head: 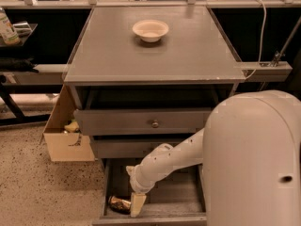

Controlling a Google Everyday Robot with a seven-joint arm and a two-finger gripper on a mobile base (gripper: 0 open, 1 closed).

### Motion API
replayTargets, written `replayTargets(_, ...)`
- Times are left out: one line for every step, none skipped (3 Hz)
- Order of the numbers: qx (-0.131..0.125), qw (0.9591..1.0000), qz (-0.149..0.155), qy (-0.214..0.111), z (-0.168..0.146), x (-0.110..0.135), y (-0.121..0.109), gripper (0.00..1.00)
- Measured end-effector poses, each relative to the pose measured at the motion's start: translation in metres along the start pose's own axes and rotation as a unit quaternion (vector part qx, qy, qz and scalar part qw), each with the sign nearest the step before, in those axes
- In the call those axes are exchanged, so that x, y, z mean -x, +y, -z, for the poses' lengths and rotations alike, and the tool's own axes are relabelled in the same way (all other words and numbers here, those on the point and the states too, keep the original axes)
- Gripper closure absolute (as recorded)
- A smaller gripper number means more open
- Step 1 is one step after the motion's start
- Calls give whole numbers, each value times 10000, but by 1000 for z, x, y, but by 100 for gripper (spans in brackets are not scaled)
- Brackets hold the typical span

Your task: Pick orange can from bottom drawer and place on counter

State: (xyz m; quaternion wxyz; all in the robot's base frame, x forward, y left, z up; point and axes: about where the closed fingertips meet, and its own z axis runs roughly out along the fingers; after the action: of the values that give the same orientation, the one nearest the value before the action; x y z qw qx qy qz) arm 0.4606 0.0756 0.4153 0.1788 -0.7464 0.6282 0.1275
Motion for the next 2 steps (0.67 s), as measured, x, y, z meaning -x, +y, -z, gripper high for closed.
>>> replayTargets(-223,9988,-205,-390,-40,-12,0,0)
replayTargets(-308,9966,-388,-663,-67,-21,3,0)
